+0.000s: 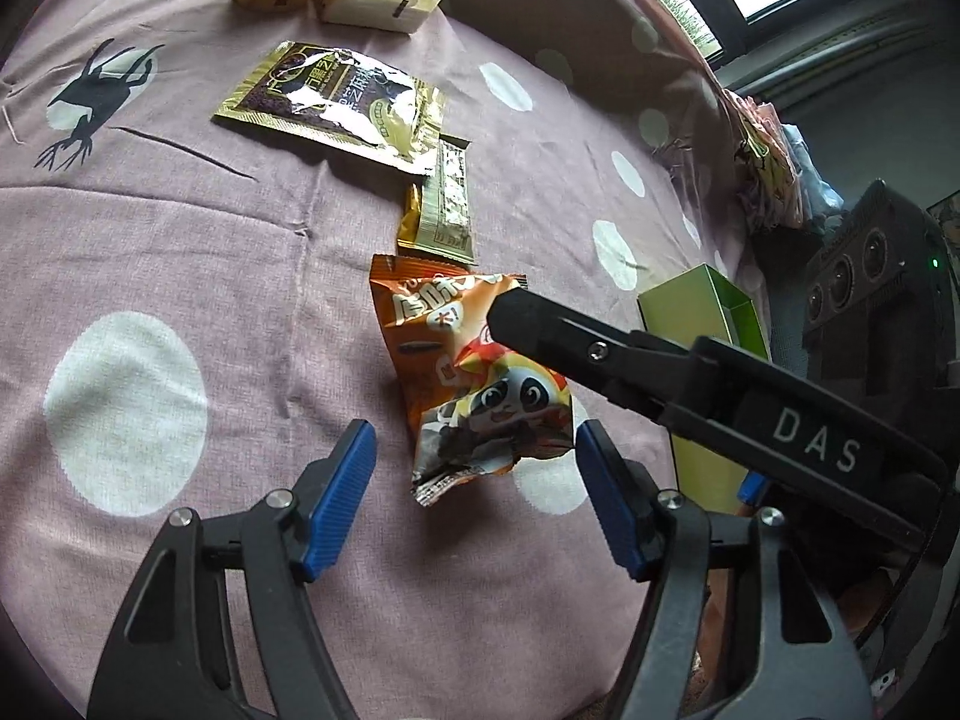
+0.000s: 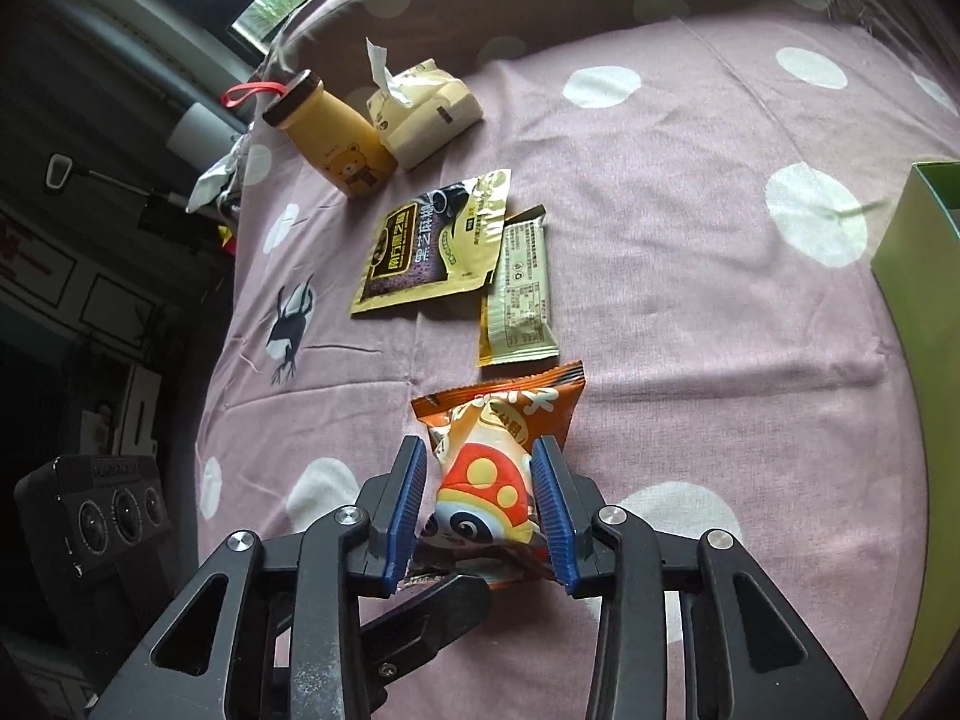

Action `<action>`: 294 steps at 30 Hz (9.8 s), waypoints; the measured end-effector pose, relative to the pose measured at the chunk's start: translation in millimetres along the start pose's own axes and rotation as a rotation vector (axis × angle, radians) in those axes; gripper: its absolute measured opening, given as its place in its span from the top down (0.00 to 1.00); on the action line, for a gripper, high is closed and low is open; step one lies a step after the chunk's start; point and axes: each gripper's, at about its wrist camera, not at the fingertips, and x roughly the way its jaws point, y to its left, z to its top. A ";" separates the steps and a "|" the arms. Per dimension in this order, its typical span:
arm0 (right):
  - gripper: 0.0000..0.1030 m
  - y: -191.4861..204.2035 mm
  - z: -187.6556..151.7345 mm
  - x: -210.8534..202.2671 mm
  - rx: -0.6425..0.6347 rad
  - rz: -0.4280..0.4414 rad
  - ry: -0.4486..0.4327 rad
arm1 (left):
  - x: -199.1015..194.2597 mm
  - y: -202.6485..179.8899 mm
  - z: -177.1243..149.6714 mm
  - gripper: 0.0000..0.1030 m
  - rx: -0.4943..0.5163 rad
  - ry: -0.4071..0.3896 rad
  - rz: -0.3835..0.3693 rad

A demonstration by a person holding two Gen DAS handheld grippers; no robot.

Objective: Organize snacks
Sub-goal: 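Lift the orange panda-print packet with the right gripper, then carry the panda-print packet into the green box and lower it, then open the right gripper and withdraw it from the box, then move the right gripper to the cream-and-yellow bar packet and close on it, then lift the bar packet and carry it into the green box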

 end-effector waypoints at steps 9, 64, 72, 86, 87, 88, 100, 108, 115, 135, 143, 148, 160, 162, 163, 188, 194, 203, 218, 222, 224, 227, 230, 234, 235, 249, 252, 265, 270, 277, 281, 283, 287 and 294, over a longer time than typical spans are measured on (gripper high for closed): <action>0.61 -2.5 -3.1 18.2 -0.016 -0.009 0.058 | 13.2 -2.0 -0.9 0.63 0.027 -0.002 0.036; 0.56 18.3 -46.6 -163.4 -0.192 0.044 -0.604 | -70.6 -144.2 -45.1 0.62 0.575 -0.515 -0.041; 0.56 -7.0 -43.0 -175.8 -0.116 0.061 -0.637 | -54.3 -167.9 -41.6 0.62 0.636 -0.482 -0.051; 0.56 -67.7 -43.6 -201.8 0.067 0.031 -0.680 | -13.5 -217.5 -40.3 0.62 0.717 -0.368 -0.116; 0.56 -72.2 -42.9 -202.0 0.087 0.029 -0.676 | -9.3 -220.8 -39.7 0.62 0.721 -0.354 -0.115; 0.56 -78.4 -42.3 -202.3 0.107 0.028 -0.671 | -5.2 -224.0 -39.5 0.62 0.727 -0.345 -0.114; 0.56 -135.8 -39.9 -199.0 0.281 0.002 -0.605 | 41.9 -244.3 -36.5 0.62 0.733 -0.204 -0.152; 0.56 -162.1 -40.3 -194.3 0.374 -0.030 -0.561 | 67.7 -250.3 -35.2 0.62 0.703 -0.122 -0.175; 0.56 -173.4 -40.6 -189.6 0.419 -0.061 -0.531 | 82.6 -252.4 -33.9 0.62 0.687 -0.067 -0.192; 0.56 -204.0 -48.1 -190.2 0.555 -0.121 -0.543 | 119.4 -271.5 -34.6 0.62 0.732 0.004 -0.189; 0.56 -212.2 -46.8 -185.3 0.588 -0.187 -0.521 | 130.5 -261.9 -30.9 0.47 0.651 0.032 -0.162; 0.56 -214.6 -49.7 -191.1 0.603 -0.255 -0.549 | 119.1 -244.9 -22.3 0.38 0.566 0.016 -0.172; 0.56 -198.2 -48.7 -202.9 0.559 -0.259 -0.620 | 24.6 -159.9 -2.1 0.20 0.335 -0.200 -0.140; 0.56 -192.3 -47.2 -202.7 0.540 -0.240 -0.626 | 2.8 -144.0 -2.2 0.18 0.320 -0.254 -0.080; 0.56 -189.1 -46.3 -202.5 0.531 -0.237 -0.626 | -6.3 -135.1 -3.1 0.15 0.314 -0.281 -0.035; 0.19 -57.9 -10.1 -117.8 0.125 -0.375 -0.494 | -108.8 35.5 2.2 0.04 -0.023 -0.542 0.506; 0.18 -29.5 -5.3 -78.7 0.050 -0.329 -0.387 | -107.0 55.3 8.4 0.04 -0.098 -0.482 0.430; 0.18 -5.5 29.6 7.7 0.081 -0.119 -0.125 | -88.3 72.5 20.1 0.04 -0.169 -0.374 0.360; 0.55 15.3 50.5 70.7 -0.096 -0.322 -0.103 | -78.2 75.9 23.0 0.04 -0.189 -0.324 0.378; 0.64 15.6 40.2 63.0 -0.117 -0.335 -0.086 | -74.7 73.9 21.4 0.04 -0.182 -0.299 0.360; 0.64 15.8 32.0 55.4 -0.099 -0.305 -0.059 | -74.2 72.4 20.0 0.04 -0.186 -0.285 0.330; 0.64 17.2 15.1 43.2 -0.089 -0.260 -0.015 | -75.2 68.8 18.9 0.04 -0.184 -0.286 0.297; 0.64 20.5 -3.2 33.7 -0.110 -0.279 -0.003 | -73.6 65.3 17.4 0.05 -0.179 -0.278 0.285; 0.64 12.5 -22.3 27.9 -0.085 -0.280 0.027 | -68.6 60.9 15.5 0.05 -0.169 -0.254 0.271; 0.64 10.2 -23.2 27.2 -0.075 -0.278 0.037 | -67.5 59.7 15.2 0.05 -0.167 -0.252 0.263; 0.59 -28.4 -5.7 -4.6 0.090 -0.082 -0.033 | -36.0 33.0 7.3 0.23 -0.123 -0.158 0.119; 0.59 -35.3 -2.3 -1.5 0.122 -0.011 -0.020 | -21.4 22.6 5.6 0.33 -0.092 -0.131 0.096; 0.63 -42.7 -1.8 29.6 0.161 0.081 0.062 | 26.6 -2.9 0.6 0.76 -0.016 -0.070 0.031; 0.67 -42.2 -3.9 26.1 0.166 0.068 0.040 | 25.7 -2.1 1.7 0.77 -0.021 -0.087 0.018; 0.67 -18.0 -9.3 -6.7 0.069 -0.004 -0.080 | 2.1 -18.8 -3.9 0.77 0.024 -0.172 -0.050; 0.67 -7.2 -12.1 -30.8 0.036 -0.017 -0.168 | -11.7 -30.6 -7.4 0.77 0.079 -0.234 -0.099; 0.67 -1.8 -13.7 -42.8 0.010 -0.020 -0.206 | -19.8 -37.3 -10.2 0.77 0.104 -0.269 -0.110; 0.67 7.6 -17.5 -63.2 -0.027 -0.017 -0.266 | -34.2 -49.3 -15.7 0.77 0.147 -0.311 -0.126; 0.67 20.5 -26.0 -94.1 -0.070 -0.026 -0.349 | -53.6 -70.5 -19.7 0.77 0.216 -0.367 -0.164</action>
